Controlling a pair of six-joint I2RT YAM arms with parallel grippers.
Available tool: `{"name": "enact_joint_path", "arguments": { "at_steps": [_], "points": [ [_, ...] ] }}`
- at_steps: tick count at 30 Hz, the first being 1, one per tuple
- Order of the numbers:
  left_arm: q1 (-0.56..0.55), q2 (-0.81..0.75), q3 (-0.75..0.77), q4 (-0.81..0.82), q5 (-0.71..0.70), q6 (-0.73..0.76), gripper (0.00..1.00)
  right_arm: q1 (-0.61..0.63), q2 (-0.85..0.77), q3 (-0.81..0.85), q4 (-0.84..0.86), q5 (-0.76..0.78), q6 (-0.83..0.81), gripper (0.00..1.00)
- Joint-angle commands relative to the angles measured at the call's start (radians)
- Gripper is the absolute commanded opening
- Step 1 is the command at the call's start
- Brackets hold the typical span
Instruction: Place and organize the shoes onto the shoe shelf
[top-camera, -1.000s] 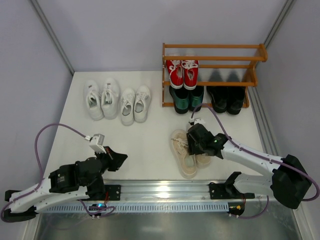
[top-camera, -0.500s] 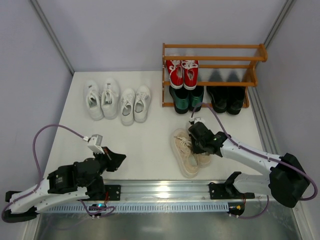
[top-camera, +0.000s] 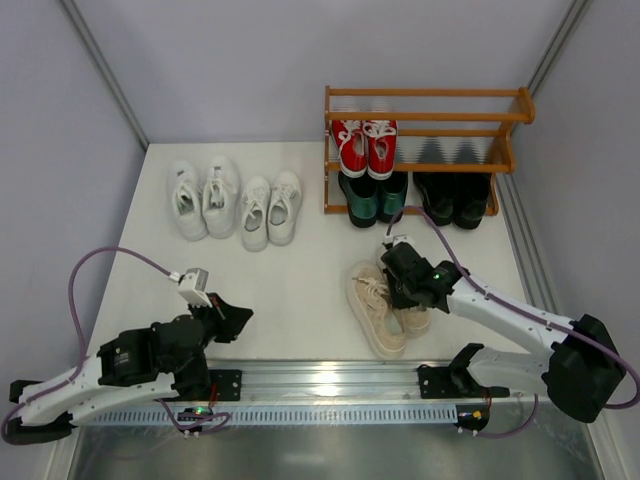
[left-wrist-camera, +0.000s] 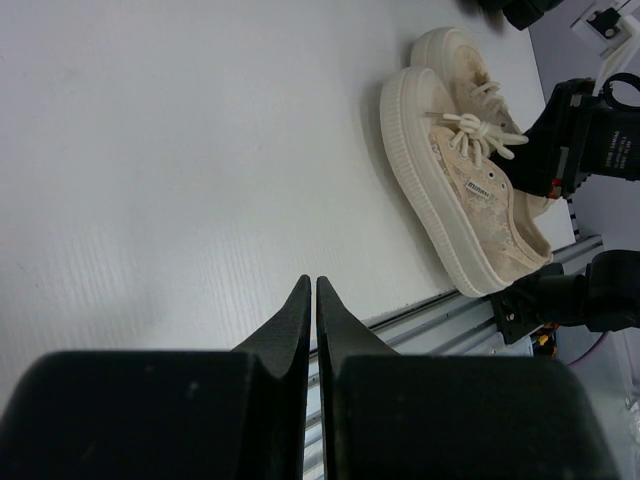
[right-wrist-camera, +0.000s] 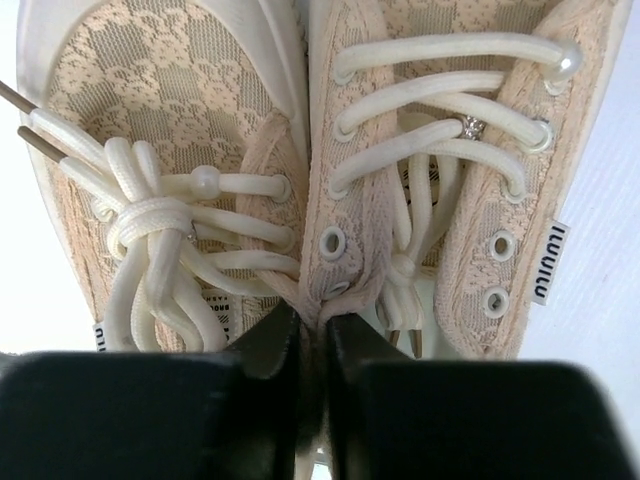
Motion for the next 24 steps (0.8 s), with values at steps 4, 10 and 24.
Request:
{"name": "enact_joint_path", "arguments": {
  "at_steps": [4,10,24],
  "points": [
    [0.002,0.009,0.037,0.014,-0.024,0.008,0.00,-0.002,0.089,-0.002,0.160,-0.016,0.012,0.45],
    [0.002,0.000,0.031,0.016,-0.031,0.009,0.00,-0.002,0.079,-0.013,0.152,-0.022,0.032,0.87],
    [0.002,0.004,0.011,0.030,-0.041,0.023,0.00,0.000,0.085,-0.007,0.192,0.035,0.169,1.00]
  ]
}}
